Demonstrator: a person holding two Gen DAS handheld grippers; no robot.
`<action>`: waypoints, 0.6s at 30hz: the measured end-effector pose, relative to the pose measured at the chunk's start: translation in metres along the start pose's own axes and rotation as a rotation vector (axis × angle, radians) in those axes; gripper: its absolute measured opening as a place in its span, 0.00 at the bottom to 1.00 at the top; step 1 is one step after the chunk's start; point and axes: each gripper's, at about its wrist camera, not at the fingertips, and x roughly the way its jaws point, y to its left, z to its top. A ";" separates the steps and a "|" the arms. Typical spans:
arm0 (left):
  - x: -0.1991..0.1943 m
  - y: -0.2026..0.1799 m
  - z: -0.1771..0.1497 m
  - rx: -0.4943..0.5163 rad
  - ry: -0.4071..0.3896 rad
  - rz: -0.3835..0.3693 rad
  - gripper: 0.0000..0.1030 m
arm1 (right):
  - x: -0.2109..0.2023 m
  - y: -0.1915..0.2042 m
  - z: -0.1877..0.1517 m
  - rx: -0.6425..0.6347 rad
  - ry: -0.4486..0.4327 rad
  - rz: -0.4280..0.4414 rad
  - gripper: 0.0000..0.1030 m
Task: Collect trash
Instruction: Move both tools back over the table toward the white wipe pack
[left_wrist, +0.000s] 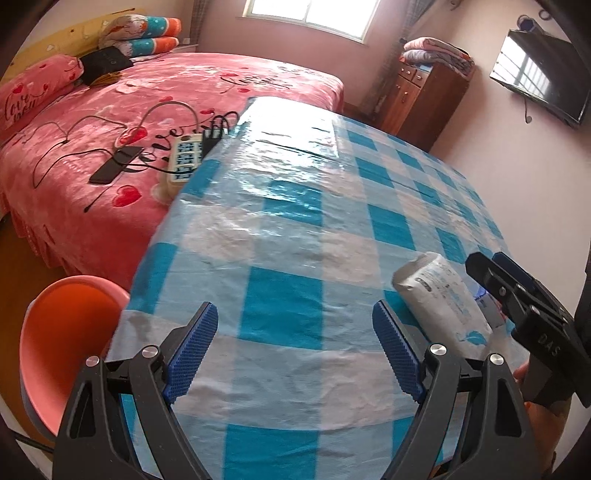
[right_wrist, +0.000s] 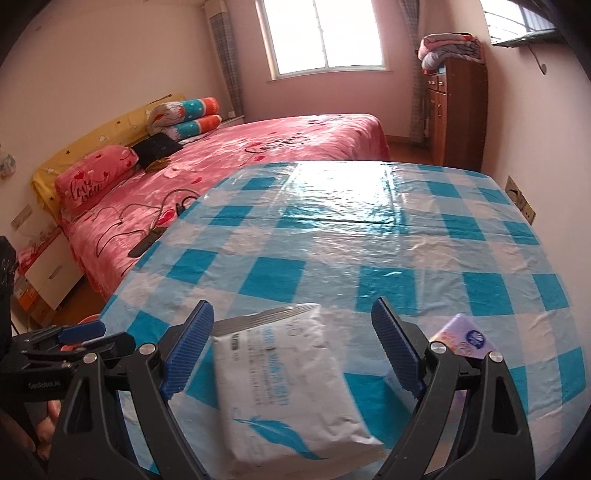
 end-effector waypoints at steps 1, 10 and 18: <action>0.001 -0.004 0.000 0.006 0.003 -0.004 0.83 | 0.000 -0.005 0.000 0.009 -0.001 -0.004 0.85; 0.006 -0.035 -0.003 0.055 0.017 -0.038 0.83 | -0.005 -0.039 0.001 0.058 -0.014 -0.030 0.85; 0.007 -0.061 -0.005 0.099 0.027 -0.065 0.83 | -0.005 -0.063 -0.003 0.094 -0.010 -0.052 0.86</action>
